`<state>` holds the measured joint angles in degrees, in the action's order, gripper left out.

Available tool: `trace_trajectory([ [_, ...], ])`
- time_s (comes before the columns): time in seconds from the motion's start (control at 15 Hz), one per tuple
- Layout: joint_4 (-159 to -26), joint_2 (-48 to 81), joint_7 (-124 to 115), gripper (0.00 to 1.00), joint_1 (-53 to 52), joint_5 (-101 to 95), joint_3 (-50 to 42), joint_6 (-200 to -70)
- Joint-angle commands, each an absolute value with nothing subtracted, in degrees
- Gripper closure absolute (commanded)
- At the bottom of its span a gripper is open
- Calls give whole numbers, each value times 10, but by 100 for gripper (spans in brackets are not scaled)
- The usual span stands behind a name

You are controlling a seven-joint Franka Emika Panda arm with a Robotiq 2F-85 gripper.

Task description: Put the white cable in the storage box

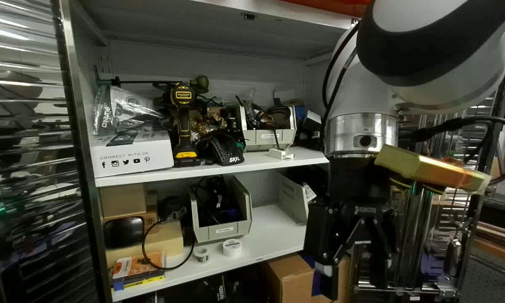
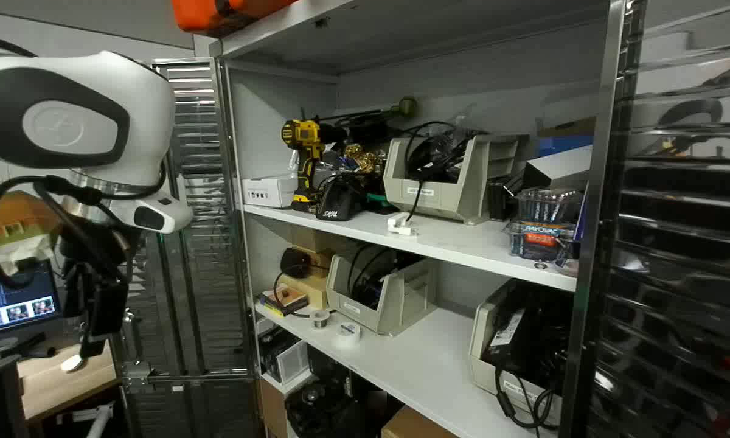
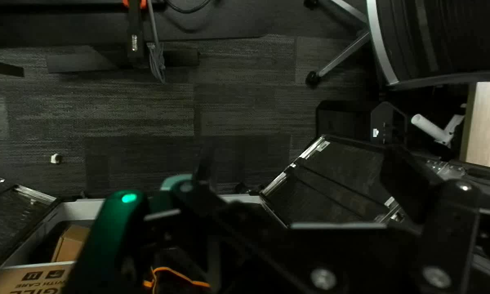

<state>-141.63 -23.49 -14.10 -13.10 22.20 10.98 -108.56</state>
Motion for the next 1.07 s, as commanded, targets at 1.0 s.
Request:
trace_trajectory([
  [1.0, -1413, -235, -129, 0, -123, 225, 112, -1095],
])
